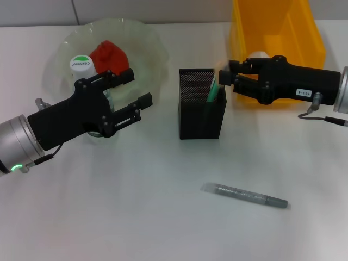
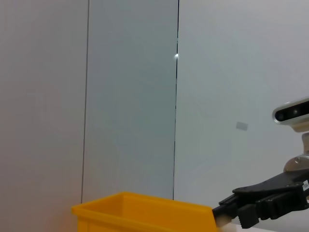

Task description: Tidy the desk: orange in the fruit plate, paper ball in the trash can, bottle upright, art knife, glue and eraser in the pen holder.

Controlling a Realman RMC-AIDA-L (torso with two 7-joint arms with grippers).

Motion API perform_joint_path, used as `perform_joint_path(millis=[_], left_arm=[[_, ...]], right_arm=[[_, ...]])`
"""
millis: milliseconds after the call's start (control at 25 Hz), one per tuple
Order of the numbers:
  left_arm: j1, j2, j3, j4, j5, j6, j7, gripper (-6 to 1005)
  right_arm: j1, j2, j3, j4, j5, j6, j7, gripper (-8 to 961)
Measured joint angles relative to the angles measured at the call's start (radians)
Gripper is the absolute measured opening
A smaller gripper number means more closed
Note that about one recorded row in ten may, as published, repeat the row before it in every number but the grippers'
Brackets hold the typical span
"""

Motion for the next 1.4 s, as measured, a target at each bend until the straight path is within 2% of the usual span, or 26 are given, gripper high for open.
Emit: perform_joint_path(millis=[200,600,800,840,880,960,1040,1160,1280,1400], left_arm=[[0.0,0.0,0.0,0.0,0.0,0.0,0.0,648],[0.001,0.0,0.001,0.0,0.0,0.0,-0.001,648],[0.001,0.0,0.001,0.0,0.0,0.0,-0.001,648],[0.001,0.0,0.0,0.0,0.0,0.0,-0.001,648],[0.001,0.0,0.0,0.0,0.0,0.0,-0.001,648],[0.001,0.0,0.0,0.0,0.0,0.001,-0.001,648],[-0.001,0.0,0.003,0.0,0.0,0.001,0.001,648],[-0.001,0.0,0.003,0.0,0.0,0.001,0.001,648],[-0.003,0.0,0.007,0.0,0.0,0.0,0.003,648],[-0.003,0.0,0.007,0.0,0.0,0.0,0.003,648]], right_arm=[[0.011,0.001,-0.001,0.013,-0.002,0.009,-0.001,427],[-0.005,0.0,-0.003,-0.028,-0.003,-0.031,0.015,422],[-0.064,0.0,-0.003,-0.186,-0.01,-0.111,0.136,421],[-0.088,-0.001,-0.003,-0.293,-0.052,-0.152,0.241,421],[-0.088,-0.001,-0.003,-0.293,-0.052,-0.152,0.241,421],[-0.096,-0.001,-0.003,-0.431,-0.146,-0.206,0.377,421],[-0.076,-0.002,-0.002,-0.571,-0.284,-0.291,0.523,421],[-0.017,-0.002,-0.009,-0.713,-0.462,-0.415,0.687,420],[0.071,-0.007,-0.027,-0.782,-0.592,-0.534,0.796,420],[0.152,-0.019,-0.05,-0.774,-0.652,-0.609,0.831,419]])
